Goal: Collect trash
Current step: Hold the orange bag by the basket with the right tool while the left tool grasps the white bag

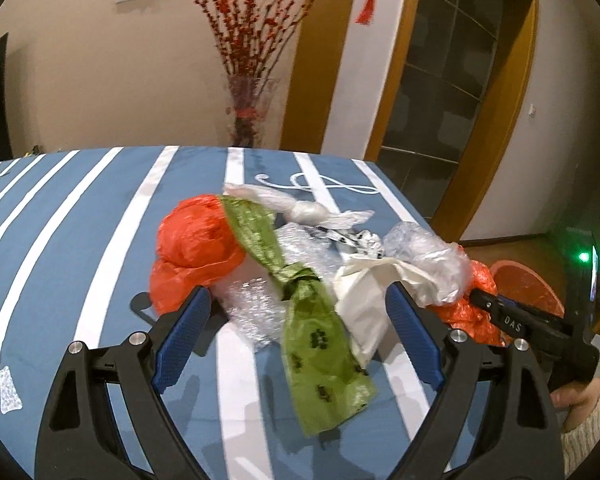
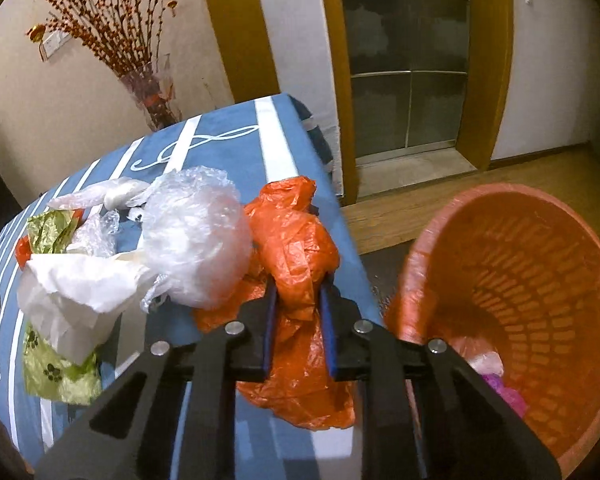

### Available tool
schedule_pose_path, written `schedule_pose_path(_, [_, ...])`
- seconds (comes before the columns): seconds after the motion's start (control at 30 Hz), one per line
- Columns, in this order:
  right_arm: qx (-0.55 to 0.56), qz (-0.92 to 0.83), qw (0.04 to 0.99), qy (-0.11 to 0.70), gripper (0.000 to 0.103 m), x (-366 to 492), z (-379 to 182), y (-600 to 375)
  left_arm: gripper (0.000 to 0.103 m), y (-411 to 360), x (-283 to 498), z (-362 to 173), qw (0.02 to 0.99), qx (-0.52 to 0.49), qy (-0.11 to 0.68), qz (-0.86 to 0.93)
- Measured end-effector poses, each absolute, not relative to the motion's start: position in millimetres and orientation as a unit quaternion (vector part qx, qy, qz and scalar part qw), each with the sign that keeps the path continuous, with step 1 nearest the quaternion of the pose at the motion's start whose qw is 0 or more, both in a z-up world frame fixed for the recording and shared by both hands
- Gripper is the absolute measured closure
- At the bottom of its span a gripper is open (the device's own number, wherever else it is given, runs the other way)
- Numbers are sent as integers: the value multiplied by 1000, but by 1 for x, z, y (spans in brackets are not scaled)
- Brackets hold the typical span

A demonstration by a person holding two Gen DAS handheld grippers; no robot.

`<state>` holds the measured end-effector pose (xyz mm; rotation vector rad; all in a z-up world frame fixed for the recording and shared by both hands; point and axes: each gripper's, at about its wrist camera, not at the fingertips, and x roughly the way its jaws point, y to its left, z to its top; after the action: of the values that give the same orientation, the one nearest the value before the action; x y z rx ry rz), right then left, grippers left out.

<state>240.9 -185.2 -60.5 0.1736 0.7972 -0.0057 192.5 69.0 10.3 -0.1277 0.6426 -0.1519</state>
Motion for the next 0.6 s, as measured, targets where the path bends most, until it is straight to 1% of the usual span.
schedule_pose_path(0.27, [82,-30,927,365,84,221,-49,-203,15,42,203,14,940,-40,323,-102])
schedule_pose_path(0.6, [84,-45,929,359,84,206,-46,-220,15,10,217,9,931,2,339,-136])
